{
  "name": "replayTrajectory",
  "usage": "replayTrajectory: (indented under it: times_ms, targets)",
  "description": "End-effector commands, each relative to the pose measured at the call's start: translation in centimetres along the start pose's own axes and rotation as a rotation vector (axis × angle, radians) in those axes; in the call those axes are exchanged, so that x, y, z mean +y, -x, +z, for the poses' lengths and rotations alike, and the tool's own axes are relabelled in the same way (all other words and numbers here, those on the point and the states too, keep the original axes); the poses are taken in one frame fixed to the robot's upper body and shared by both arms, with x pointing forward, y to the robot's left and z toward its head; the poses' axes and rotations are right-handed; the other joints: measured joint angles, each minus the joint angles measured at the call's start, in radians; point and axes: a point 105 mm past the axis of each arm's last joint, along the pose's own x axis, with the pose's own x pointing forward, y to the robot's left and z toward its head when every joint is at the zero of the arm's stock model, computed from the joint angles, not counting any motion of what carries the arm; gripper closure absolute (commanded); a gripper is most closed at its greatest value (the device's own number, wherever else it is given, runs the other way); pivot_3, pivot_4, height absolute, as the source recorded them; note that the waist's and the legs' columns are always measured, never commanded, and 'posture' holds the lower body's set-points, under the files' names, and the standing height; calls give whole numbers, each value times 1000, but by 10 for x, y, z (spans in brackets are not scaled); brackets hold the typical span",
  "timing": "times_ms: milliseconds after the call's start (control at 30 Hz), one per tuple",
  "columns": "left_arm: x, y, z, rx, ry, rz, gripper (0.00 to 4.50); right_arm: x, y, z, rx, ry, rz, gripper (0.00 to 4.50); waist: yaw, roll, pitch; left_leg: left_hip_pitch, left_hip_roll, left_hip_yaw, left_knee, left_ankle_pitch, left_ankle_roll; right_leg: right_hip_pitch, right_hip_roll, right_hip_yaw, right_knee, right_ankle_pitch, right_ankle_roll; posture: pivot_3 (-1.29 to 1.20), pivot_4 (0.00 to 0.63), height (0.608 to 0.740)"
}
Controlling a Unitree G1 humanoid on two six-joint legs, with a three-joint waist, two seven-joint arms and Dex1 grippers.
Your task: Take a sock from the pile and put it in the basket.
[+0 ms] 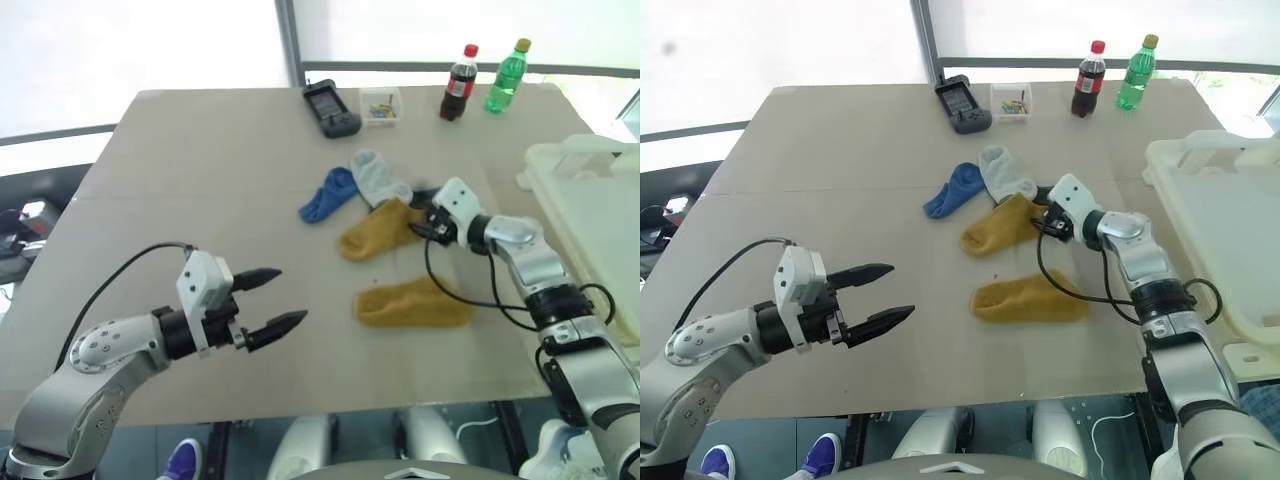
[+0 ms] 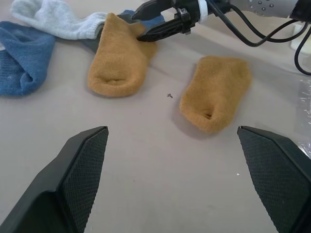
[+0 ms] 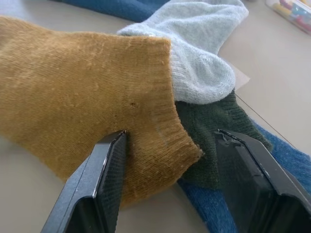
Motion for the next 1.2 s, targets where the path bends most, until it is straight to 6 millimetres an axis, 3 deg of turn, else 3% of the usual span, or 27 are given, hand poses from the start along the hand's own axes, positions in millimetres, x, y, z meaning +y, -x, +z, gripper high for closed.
replayTrajectory:
  times_ms: [33,200,233,600,933,1200]
  targets:
    - [-3,3,11,-34,-51,13,0,-6,-2,13,-41,38,-3,2097,-2,0,0,0,0,0,0,0,0,0,0,0,0,0,0,0,150,740]
    - [-3,6,9,-32,-48,31,0,-6,0,17,-63,42,9,4192,-6,0,0,0,0,0,0,0,0,0,0,0,0,0,0,0,150,740]
    - [-3,6,9,-31,-47,32,0,-5,1,17,-66,44,11,4360,-7,0,0,0,0,0,0,0,0,0,0,0,0,0,0,0,150,740]
    - [-1,1,3,-27,-34,31,0,7,12,20,-82,41,12,4360,-15,0,0,0,0,0,0,0,0,0,0,0,0,0,0,0,150,740]
    - [0,1,0,-16,-29,21,0,11,38,26,-41,-169,-39,4360,-13,0,0,0,0,0,0,0,0,0,0,0,0,0,0,0,150,740]
    - [0,-2,-2,-14,-25,3,0,24,53,-6,115,-247,-55,4360,-9,0,0,0,0,0,0,0,0,0,-1,0,0,0,0,0,150,740]
